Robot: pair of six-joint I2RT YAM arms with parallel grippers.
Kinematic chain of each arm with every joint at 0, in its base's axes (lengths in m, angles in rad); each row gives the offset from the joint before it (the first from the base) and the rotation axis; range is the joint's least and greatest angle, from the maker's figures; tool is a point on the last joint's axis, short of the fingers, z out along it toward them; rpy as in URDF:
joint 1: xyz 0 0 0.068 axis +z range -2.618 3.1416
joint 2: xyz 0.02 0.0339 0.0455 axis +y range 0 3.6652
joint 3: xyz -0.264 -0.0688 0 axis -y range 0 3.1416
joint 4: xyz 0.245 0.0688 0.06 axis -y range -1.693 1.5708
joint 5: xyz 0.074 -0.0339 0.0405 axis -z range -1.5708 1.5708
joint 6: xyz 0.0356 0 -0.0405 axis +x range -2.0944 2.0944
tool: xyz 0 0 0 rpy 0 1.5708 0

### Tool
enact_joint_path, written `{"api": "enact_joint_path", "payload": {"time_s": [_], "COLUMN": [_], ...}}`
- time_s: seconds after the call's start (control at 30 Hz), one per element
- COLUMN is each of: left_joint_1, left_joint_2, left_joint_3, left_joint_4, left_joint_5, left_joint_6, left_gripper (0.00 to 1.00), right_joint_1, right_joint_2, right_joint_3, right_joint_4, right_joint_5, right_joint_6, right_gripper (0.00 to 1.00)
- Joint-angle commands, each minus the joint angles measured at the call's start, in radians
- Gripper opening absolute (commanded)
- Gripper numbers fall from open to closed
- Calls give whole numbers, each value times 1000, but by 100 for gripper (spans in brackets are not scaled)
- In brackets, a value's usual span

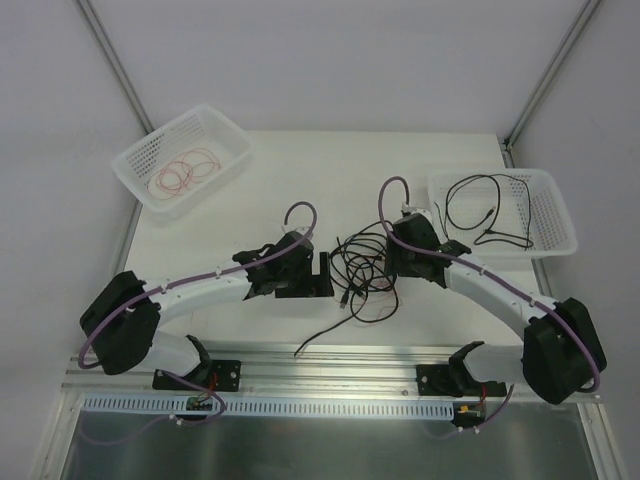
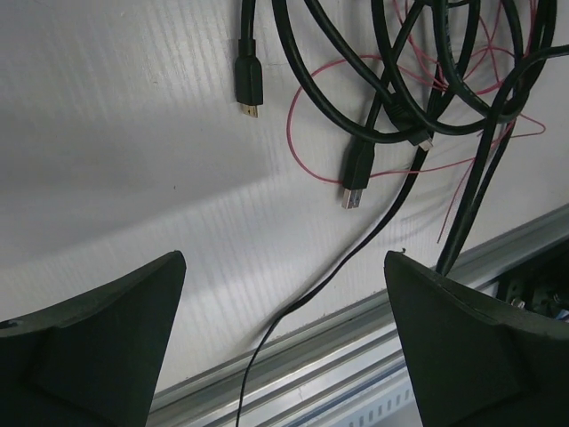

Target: Untangle the cables

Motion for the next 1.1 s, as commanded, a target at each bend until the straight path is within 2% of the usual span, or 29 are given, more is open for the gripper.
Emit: {"api": "enact_joint_path", "payload": {"time_s": [0.0,0.03,0.13,0.17,0.2,0.4,0.63,0.73,0.87,1.0,1.07], "left_joint_1": [-30,-30,-30,-30,-30,-13,15,16,16,15,16], "left_joint_2": [59,67,69,48,32,-169,-428,-508,-565,-560,-553], "left_joint_3": [49,57,46,39,29,-79,-156,-169,-169,-173,-178], "left_joint_4": [49,51,49,49,49,45,32,28,28,28,29], "left_joint_5": [-41,-41,-55,-64,-87,-167,-237,-264,-264,-262,-262], "left_joint_6": [-58,-60,-65,-65,-57,-28,14,46,83,58,40], "left_gripper": [95,95,95,95,95,94,93,93,93,93,92], "right_joint_1": [-4,-6,2,8,25,80,117,126,126,126,125], "right_joint_2": [71,109,144,147,146,95,14,-26,-47,-47,-18], "right_joint_3": [76,88,144,164,182,443,693,707,667,548,472], "right_joint_4": [98,100,106,103,85,-66,-109,-66,-40,-6,18], "right_joint_5": [-9,-9,-61,-86,-86,-94,-172,-177,-90,58,75], "right_joint_6": [-36,-41,-64,-74,-77,-123,-147,-145,-125,-53,-16], "right_gripper": [57,54,19,4,1,1,1,1,1,3,3]}}
